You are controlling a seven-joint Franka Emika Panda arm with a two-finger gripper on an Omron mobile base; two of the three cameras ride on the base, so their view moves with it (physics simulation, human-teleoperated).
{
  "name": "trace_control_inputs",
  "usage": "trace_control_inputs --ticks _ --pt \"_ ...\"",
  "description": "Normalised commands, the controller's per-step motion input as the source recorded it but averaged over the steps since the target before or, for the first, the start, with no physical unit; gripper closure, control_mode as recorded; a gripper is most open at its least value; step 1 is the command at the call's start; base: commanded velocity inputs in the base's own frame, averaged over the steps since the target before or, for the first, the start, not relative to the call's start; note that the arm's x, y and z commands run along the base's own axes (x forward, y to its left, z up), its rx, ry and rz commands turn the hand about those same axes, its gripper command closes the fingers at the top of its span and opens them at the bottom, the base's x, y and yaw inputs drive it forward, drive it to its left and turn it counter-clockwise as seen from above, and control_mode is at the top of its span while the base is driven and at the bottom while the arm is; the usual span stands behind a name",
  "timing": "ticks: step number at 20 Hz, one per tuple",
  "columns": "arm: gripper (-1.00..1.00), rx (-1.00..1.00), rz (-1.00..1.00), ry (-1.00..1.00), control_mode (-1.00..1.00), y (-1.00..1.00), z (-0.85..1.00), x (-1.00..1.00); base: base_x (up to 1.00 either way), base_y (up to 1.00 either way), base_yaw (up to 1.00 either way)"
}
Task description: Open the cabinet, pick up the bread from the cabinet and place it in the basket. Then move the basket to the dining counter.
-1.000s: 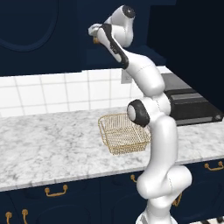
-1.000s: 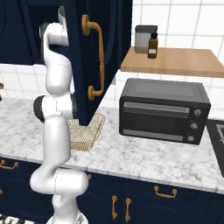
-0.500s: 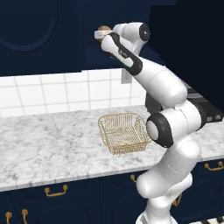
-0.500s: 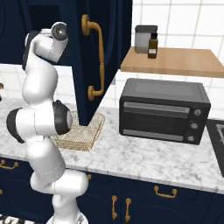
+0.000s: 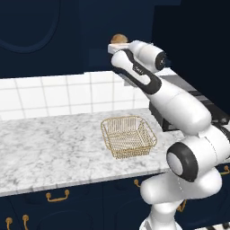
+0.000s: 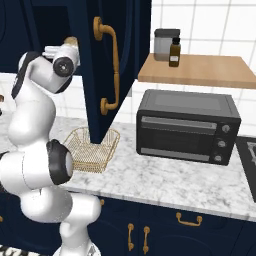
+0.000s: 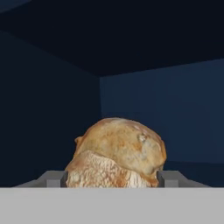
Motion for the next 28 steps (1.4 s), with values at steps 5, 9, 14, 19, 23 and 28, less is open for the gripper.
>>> trace_control_inputs --ticks 5,9,14,19,23,28 --pt "1.00 0.02 -0.12 0.30 -1.00 0.00 0.26 -1.00 0.00 0.00 0.00" --pt "1.00 0.02 -0.12 0.29 -1.00 0.00 0.34 -1.00 0.00 0.00 0.00" --pt "1.00 0.00 -0.10 0.42 -1.00 0.17 0.07 -0.99 0.00 0.00 0.00" --pt "1.00 0.00 0.00 0.41 -1.00 0.04 -0.62 -0.35 0.00 0.00 0.00" --pt "1.00 -0.02 0.00 0.30 -1.00 0.00 -1.00 0.12 0.00 0.00 0.00" --pt "1.00 0.00 0.02 0.31 -1.00 0.00 -1.00 0.41 0.00 0.00 0.00"
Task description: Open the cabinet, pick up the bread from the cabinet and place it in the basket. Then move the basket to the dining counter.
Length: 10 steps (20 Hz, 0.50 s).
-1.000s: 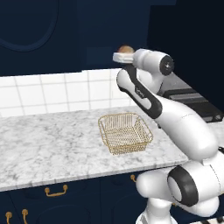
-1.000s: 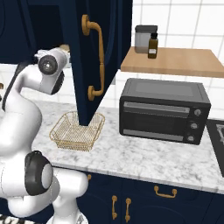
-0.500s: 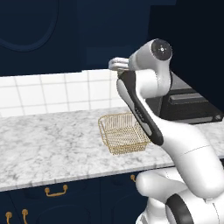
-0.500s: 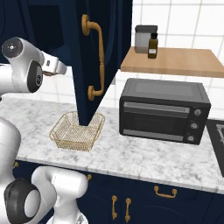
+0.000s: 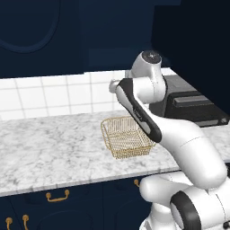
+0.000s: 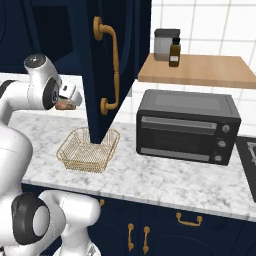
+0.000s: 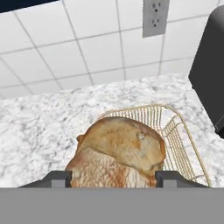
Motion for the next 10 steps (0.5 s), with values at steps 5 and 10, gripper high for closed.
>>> trace_control_inputs --ticks 5,10 --pt "1.00 0.00 0.02 0.29 -1.00 0.00 -1.00 0.43 0.00 0.00 0.00" --pt "1.00 -0.03 0.01 0.13 -1.00 0.00 -1.00 0.16 0.00 0.00 0.00"
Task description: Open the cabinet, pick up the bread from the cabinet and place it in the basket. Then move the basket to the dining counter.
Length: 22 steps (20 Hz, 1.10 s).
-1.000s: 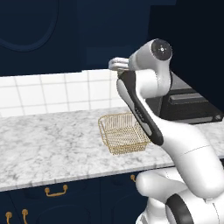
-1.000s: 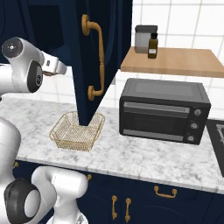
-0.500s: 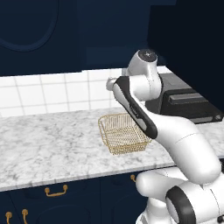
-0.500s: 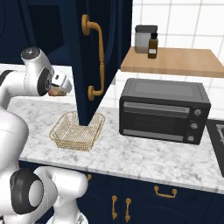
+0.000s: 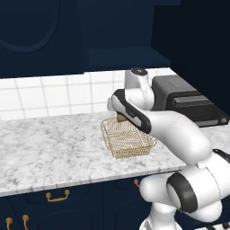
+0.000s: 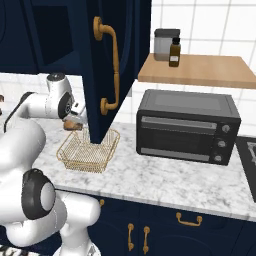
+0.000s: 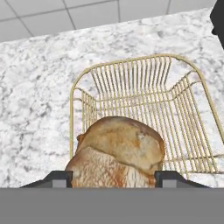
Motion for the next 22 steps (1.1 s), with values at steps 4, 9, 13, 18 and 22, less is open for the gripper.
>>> trace_control_inputs --ticks 4,9,13,18,22 --pt "1.00 -0.01 0.00 0.07 -1.00 -0.03 -1.00 0.27 0.00 0.00 0.00" --pt "1.00 0.00 0.00 0.08 -1.00 -0.11 -1.00 0.30 0.00 0.00 0.00" --pt "1.00 0.00 0.00 0.04 -1.00 -0.01 -0.93 0.29 0.00 0.00 0.00" --pt "-1.00 0.00 0.00 0.00 -1.00 0.00 -0.68 0.01 0.00 0.00 0.00" --pt "-1.00 0.00 0.00 -0.04 -1.00 0.00 -0.29 0.00 0.00 0.00 0.00"
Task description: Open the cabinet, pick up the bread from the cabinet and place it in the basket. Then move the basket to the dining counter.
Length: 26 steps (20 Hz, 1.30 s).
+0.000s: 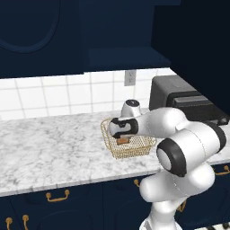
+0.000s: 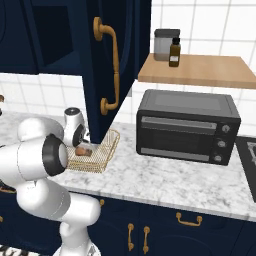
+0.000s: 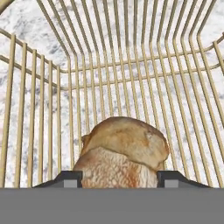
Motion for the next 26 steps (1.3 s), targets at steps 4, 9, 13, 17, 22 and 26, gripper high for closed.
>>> trace_control_inputs --ticks 4,9,13,17,22,26 --pt "-1.00 0.00 0.00 -0.03 -1.00 0.00 0.11 -0.35 0.00 0.00 0.00" --pt "-1.00 0.00 -0.01 0.00 -1.00 0.00 0.06 -0.29 0.00 0.00 0.00" --pt "-1.00 0.00 -0.20 0.00 -1.00 0.00 0.35 -0.81 0.00 0.00 0.00" --pt "-1.00 0.01 -0.42 0.00 -1.00 0.00 0.37 -0.76 0.00 0.00 0.00" --pt "-1.00 0.05 -0.48 -0.13 -1.00 0.10 0.12 -0.67 0.00 0.00 0.00" --pt "-1.00 0.07 -0.54 -0.37 -1.00 0.40 0.05 -0.41 0.00 0.00 0.00"
